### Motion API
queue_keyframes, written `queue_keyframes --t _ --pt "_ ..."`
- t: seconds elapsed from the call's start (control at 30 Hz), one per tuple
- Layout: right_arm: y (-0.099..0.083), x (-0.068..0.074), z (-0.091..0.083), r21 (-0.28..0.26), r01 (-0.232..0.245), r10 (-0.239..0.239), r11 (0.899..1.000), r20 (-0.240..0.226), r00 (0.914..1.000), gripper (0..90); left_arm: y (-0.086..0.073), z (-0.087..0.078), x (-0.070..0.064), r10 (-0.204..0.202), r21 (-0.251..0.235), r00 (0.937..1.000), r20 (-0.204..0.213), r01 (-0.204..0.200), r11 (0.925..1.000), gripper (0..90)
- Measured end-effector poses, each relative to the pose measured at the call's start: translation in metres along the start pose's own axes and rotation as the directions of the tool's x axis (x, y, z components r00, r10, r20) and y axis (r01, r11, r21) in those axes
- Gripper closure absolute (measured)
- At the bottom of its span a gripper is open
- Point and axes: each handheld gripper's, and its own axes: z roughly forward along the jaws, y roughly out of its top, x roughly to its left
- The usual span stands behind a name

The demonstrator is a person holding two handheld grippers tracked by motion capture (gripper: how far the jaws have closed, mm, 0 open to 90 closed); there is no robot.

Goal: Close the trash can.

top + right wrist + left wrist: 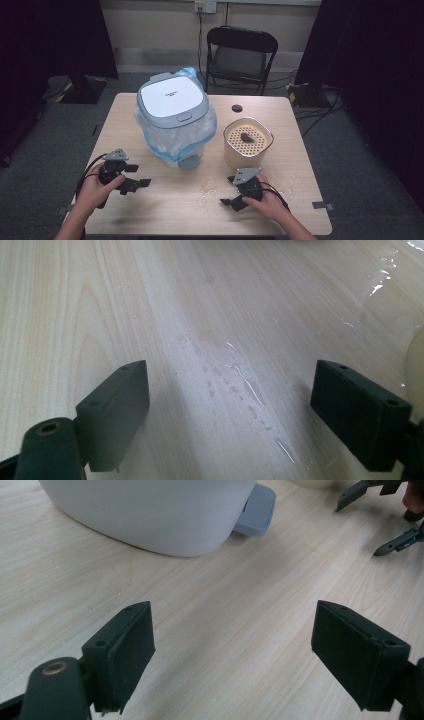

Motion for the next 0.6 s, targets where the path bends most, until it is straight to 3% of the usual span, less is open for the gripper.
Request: queue_keyframes --t 0.3,0.6 --pt "0.000 0.000 0.000 0.000 0.000 0.000 1.000 0.000 1.0000 15.1 -0.009 0.013 -0.004 0.006 0.012 1.0000 0.008 -0.006 0.9999 17.1" --pt "0.000 0.000 0.000 0.000 0.000 0.000 1.000 0.000 1.0000 15.1 -0.015 0.026 -0.008 0.059 0.015 0.9982 0.000 -0.059 0.9981 17.1"
